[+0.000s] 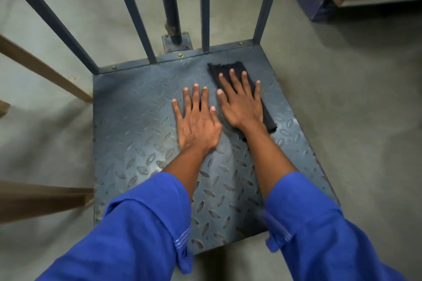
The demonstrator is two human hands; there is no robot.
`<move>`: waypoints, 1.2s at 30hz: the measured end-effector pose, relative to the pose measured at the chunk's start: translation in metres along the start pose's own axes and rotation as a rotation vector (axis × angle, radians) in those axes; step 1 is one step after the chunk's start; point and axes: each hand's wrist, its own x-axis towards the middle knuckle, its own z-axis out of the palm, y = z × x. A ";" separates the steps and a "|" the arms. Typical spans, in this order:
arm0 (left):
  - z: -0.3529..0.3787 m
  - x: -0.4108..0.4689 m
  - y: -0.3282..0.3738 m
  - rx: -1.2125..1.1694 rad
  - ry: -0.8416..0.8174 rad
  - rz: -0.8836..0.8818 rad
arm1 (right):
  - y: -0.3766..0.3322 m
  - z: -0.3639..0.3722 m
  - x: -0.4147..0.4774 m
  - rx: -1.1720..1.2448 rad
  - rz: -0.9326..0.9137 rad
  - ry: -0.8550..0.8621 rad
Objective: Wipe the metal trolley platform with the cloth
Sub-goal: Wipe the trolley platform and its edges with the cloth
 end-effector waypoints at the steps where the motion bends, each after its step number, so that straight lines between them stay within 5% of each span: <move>1: 0.001 0.002 -0.001 0.011 -0.003 0.002 | -0.002 0.001 -0.005 -0.003 -0.041 0.001; 7: 0.000 0.014 -0.002 0.013 -0.021 0.017 | -0.002 -0.003 -0.008 0.015 -0.058 0.016; 14: 0.001 0.022 -0.004 0.008 -0.016 0.034 | 0.029 -0.001 -0.011 0.033 0.292 0.134; 36: -0.006 0.040 -0.007 -0.026 0.029 0.035 | 0.007 0.000 0.009 -0.028 0.133 0.064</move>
